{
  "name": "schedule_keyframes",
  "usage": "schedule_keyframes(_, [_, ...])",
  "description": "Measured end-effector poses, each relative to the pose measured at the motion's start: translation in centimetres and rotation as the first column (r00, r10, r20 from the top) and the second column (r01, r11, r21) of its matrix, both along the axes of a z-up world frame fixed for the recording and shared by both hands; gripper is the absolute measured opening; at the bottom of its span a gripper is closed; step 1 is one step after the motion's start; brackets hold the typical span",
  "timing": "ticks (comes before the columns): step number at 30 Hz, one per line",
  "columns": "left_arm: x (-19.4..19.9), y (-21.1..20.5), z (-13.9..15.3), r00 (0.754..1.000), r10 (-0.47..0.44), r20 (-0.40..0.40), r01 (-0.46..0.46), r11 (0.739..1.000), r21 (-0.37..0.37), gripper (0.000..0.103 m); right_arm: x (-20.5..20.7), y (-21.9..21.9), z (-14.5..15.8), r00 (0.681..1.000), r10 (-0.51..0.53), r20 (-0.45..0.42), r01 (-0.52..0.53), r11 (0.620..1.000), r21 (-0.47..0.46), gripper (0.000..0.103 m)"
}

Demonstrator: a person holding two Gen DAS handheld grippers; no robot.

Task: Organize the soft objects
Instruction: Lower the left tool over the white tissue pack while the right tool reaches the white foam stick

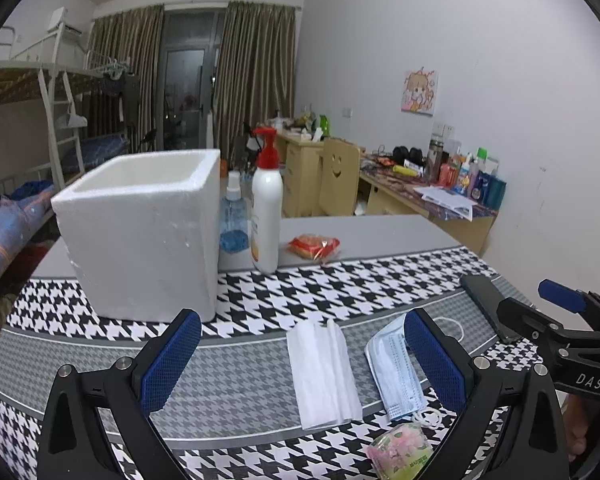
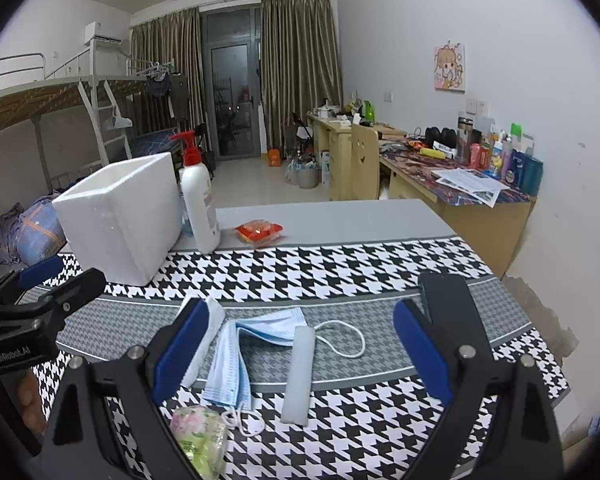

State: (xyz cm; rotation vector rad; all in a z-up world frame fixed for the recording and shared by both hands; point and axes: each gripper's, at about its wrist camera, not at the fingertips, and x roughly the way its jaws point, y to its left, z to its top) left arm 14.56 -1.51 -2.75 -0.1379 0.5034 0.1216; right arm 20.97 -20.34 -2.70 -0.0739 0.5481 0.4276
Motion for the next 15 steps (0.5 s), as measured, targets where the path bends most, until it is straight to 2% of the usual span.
schedule_keyframes(15, [2.5, -0.4, -3.1, 0.995, 0.005, -0.105, -0.006, 1.0, -0.014, 0.102, 1.4, -0.4, -2.8, 0.997, 0.005, -0.082, -0.007, 1.0, -0.019, 0.096])
